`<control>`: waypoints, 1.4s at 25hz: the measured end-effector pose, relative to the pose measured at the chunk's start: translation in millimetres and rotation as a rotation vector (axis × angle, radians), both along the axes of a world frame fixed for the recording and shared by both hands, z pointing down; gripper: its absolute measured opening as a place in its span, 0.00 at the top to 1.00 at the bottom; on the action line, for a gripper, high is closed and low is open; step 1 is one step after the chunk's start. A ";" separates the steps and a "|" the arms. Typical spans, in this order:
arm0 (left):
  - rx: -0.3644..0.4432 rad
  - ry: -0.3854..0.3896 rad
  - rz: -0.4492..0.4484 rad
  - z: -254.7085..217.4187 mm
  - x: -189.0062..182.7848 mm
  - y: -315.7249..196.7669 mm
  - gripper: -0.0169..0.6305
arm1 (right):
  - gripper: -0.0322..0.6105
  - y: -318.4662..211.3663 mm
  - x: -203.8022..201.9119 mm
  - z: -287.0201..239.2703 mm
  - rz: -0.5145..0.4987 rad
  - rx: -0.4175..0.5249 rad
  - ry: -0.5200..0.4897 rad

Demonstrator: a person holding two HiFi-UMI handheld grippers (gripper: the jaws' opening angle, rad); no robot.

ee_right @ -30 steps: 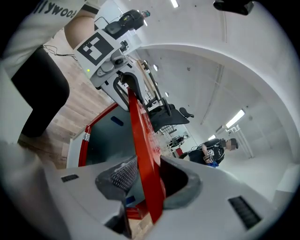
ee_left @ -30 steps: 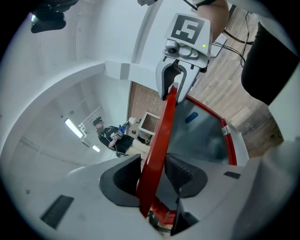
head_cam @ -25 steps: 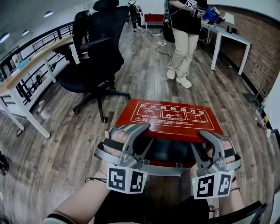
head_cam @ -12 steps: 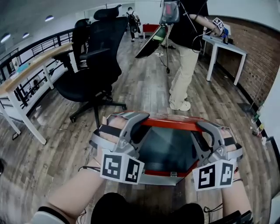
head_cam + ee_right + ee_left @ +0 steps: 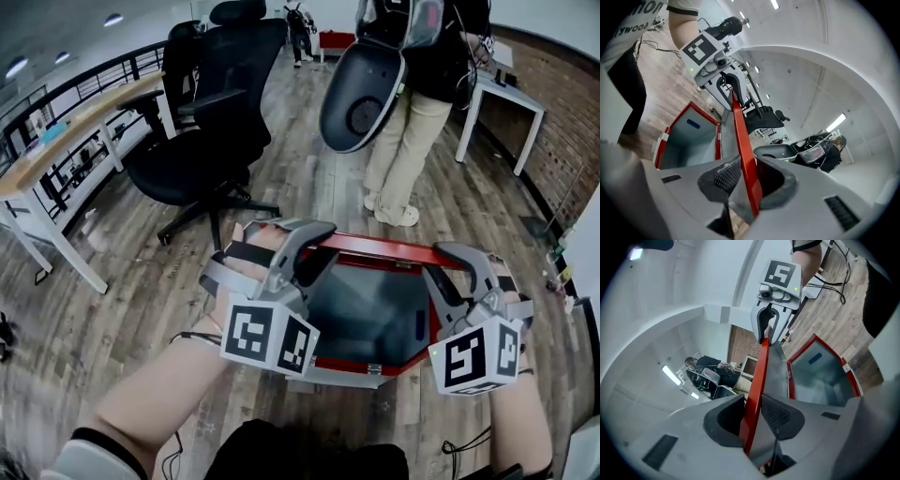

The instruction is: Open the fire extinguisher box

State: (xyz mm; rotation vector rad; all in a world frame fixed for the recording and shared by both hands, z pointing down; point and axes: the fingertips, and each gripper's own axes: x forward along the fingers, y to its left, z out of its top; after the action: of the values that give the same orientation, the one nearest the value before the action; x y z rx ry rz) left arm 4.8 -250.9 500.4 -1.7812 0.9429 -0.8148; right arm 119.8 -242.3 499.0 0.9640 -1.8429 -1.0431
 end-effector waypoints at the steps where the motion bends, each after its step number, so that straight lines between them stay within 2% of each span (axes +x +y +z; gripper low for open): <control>1: -0.023 -0.006 0.003 -1.9 -0.2 -4.3 0.80 | 0.79 -4.2 -0.1 -2.3 0.009 -0.018 0.000; 7: -0.177 -0.041 0.001 -11.6 2.4 -26.8 0.80 | 0.79 -26.4 2.3 -12.9 0.054 -0.159 -0.005; 14: -0.294 0.003 -0.002 -19.0 0.8 -43.1 0.80 | 0.78 -41.5 0.7 -21.7 0.123 -0.303 -0.012; 23: -0.438 -0.039 0.058 -20.0 -1.5 -50.5 0.80 | 0.77 -50.6 -2.7 -24.4 0.210 -0.421 0.005; 28: -0.505 -0.034 0.065 -23.7 0.1 -62.4 0.80 | 0.76 -63.6 -1.8 -29.4 0.212 -0.470 -0.027; 35: -0.584 0.000 0.022 -29.9 1.4 -88.5 0.80 | 0.76 -89.3 -0.2 -37.2 0.160 -0.547 -0.042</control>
State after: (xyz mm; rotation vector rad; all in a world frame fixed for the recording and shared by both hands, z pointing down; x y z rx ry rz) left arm 6.3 -339.4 470.5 -2.2784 0.7235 -1.1588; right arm 119.6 -331.7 461.8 0.7831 -1.9032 -0.3859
